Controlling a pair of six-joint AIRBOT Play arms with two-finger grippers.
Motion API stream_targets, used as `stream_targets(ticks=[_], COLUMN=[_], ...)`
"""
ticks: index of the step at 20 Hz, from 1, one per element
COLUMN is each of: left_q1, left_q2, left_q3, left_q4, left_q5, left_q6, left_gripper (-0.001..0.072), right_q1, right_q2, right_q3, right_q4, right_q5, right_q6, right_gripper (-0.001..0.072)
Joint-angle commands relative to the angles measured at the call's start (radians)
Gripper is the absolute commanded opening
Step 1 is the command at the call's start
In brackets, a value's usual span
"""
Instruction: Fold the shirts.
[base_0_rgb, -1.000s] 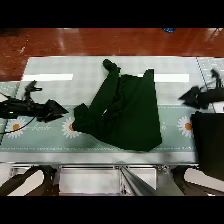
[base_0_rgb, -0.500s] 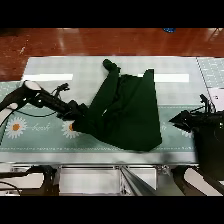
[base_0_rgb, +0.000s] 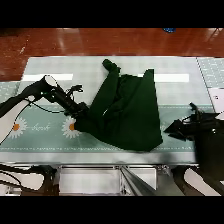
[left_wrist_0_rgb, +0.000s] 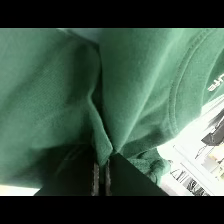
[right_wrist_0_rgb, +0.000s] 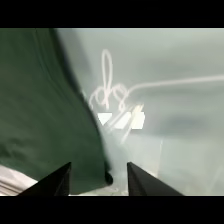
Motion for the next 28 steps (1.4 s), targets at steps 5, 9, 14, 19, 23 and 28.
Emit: stream_targets(ticks=[5,9,14,19,23,28], left_q1=[-0.005,-0.005,0.058,0.219,0.355,0.550], left_q2=[-0.011,-0.002,0.063,0.298,0.511,0.735], left_q3=[0.010,0.010,0.136,0.460,0.690,0.809], left_q4=[0.006,0.006,-0.060,-0.375,-0.377,-0.376], left_q5=[-0.002,0.019,-0.046,0.116,0.367,0.432], left_q6=[0.011,0.011,-0.011,-0.012,-0.019,-0.019], left_gripper=[0.0026,0.0026,0.0026,0.0026,0.0026,0.0026], right_q1=[0.229,0.321,0.342,0.342,0.342,0.342], right_q2=[-0.045,-0.139,-0.142,-0.141,-0.123,0.108], right_q3=[-0.055,-0.016,0.422,1.227,1.714,1.675], right_q4=[0.003,0.161,0.171,0.020,-0.178,-0.214], right_q5=[-0.072,-0.190,-0.068,0.035,0.042,0.048], right_q6=[0.075,0.029,0.032,0.155,0.254,0.238], right_gripper=[0.0416,0.0171,0.0021,0.0020,0.0020,0.0020])
